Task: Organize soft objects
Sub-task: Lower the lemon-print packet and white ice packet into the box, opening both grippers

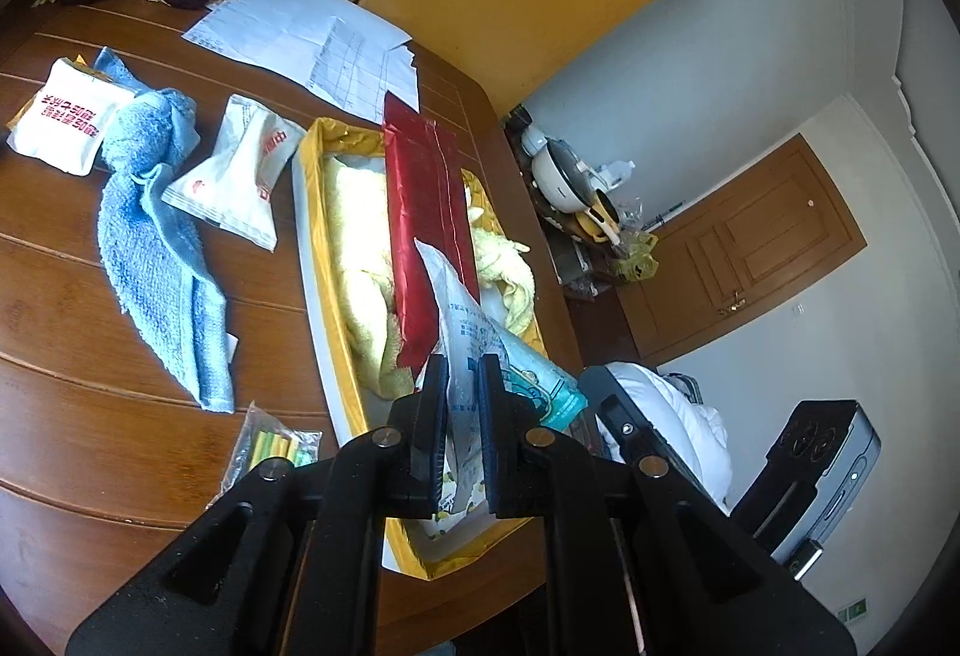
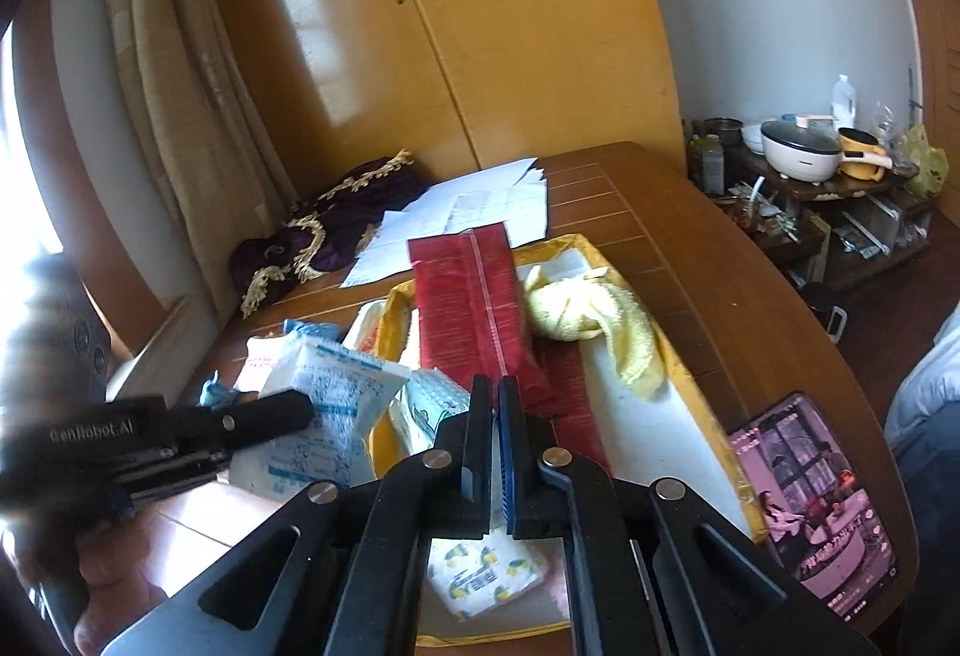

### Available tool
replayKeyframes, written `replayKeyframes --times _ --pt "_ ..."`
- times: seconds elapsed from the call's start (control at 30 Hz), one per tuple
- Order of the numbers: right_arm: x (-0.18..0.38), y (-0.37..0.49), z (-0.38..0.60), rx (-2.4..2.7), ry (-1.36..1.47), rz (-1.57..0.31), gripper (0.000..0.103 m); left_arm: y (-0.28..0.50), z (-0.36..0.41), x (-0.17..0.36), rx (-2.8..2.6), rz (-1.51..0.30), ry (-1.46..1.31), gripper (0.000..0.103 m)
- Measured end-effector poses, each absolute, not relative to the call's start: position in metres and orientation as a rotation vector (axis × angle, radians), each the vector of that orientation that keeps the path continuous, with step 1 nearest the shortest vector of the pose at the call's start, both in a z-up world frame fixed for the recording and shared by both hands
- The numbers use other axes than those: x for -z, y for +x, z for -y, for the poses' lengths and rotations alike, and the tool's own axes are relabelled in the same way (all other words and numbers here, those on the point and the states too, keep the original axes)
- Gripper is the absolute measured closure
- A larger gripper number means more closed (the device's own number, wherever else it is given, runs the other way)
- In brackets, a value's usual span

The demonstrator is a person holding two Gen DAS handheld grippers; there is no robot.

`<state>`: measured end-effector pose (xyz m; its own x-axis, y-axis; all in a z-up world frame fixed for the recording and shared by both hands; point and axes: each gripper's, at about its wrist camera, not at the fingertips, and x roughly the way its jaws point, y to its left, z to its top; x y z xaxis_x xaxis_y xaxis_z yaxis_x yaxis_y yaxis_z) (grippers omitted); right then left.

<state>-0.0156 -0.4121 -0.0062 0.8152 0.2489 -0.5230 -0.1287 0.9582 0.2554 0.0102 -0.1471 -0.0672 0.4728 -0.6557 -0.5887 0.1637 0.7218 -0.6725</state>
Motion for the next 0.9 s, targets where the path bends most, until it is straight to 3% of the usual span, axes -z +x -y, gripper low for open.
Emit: replayKeyframes --times 0.43,0.6,0.67,0.7,0.77,0.87,0.9 --pt "0.011 -0.005 0.428 -0.085 0.187 -0.594 0.1 0.028 0.183 0.102 0.557 -1.065 -0.553 0.096" --pt "0.019 0.003 0.417 -0.097 0.173 -0.632 0.096 0.035 0.186 0.111 0.501 -1.092 -0.531 0.095" --pt "0.025 0.005 0.41 -0.131 0.17 -0.66 0.094 0.033 0.184 0.111 0.494 -1.084 -0.527 0.091" --pt "0.029 0.006 0.406 -0.145 0.171 -0.675 0.088 0.031 0.182 0.11 0.493 -1.078 -0.522 0.089" --pt "0.033 0.006 0.399 -0.173 0.161 -0.691 0.077 0.025 0.178 0.108 0.499 -1.059 -0.519 0.067" --pt "0.031 0.0 0.396 -0.187 0.179 -0.668 0.064 0.015 0.165 0.103 0.54 -1.015 -0.56 0.052" --pt "0.03 -0.001 0.397 -0.189 0.191 -0.655 0.054 0.013 0.159 0.101 0.54 -1.004 -0.569 0.047"
